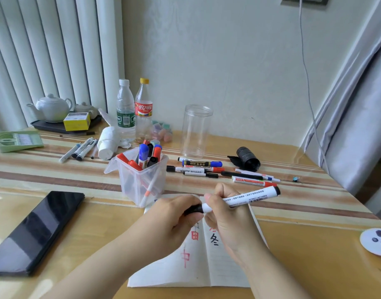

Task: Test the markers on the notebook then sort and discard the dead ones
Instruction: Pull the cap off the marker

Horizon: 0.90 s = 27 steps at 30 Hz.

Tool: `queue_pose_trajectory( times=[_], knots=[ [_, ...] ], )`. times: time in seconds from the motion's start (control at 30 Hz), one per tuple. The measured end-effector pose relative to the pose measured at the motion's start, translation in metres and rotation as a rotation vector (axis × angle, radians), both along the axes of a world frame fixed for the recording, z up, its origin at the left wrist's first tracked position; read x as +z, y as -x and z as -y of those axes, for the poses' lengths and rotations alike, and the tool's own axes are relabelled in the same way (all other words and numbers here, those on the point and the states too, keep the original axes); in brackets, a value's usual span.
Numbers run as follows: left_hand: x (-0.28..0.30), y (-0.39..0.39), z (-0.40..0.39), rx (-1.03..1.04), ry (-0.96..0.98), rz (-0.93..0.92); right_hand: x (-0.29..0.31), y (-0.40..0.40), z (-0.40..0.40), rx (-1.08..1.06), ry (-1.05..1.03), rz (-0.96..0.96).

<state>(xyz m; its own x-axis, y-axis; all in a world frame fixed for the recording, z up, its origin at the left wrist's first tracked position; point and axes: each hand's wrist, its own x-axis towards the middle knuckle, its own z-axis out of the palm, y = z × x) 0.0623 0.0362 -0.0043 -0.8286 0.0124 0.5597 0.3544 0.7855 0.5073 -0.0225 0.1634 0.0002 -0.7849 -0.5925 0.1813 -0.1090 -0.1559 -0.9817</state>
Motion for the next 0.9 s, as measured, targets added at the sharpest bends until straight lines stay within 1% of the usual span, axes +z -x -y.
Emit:
queue_pose_trajectory(
  times=[0.07,0.13,0.23,0.33,0.43,0.5,0.57,0.73,0.9],
  knots=[
    [-0.001,-0.004,0.01,0.078,-0.051,-0.028,0.003,-0.001,0.017,0.018,-0.008,0.066],
    [0.0,-0.01,0.02,0.177,-0.164,-0.058,0.012,-0.002,0.039,0.049,0.015,0.135],
    [0.012,-0.021,0.038,0.358,-0.299,-0.181,0.033,-0.008,0.074,0.123,0.041,0.236],
    [0.037,-0.034,0.064,0.504,-0.397,-0.331,0.046,-0.014,0.095,0.174,-0.028,0.233],
    [0.064,-0.045,0.092,0.643,-0.395,-0.393,0.049,-0.016,0.098,0.159,-0.045,0.212],
    [0.075,-0.046,0.106,0.731,-0.372,-0.366,0.046,-0.014,0.094,0.117,-0.044,0.218],
    [0.077,-0.041,0.113,0.776,-0.345,-0.294,0.041,-0.011,0.089,0.072,-0.065,0.203],
    [0.063,-0.021,0.112,0.768,-0.215,-0.089,0.037,-0.002,0.071,-0.006,-0.109,0.146],
    [0.061,-0.012,0.111,0.744,-0.142,-0.119,0.032,0.007,0.057,-0.063,-0.131,0.116]
  ],
)
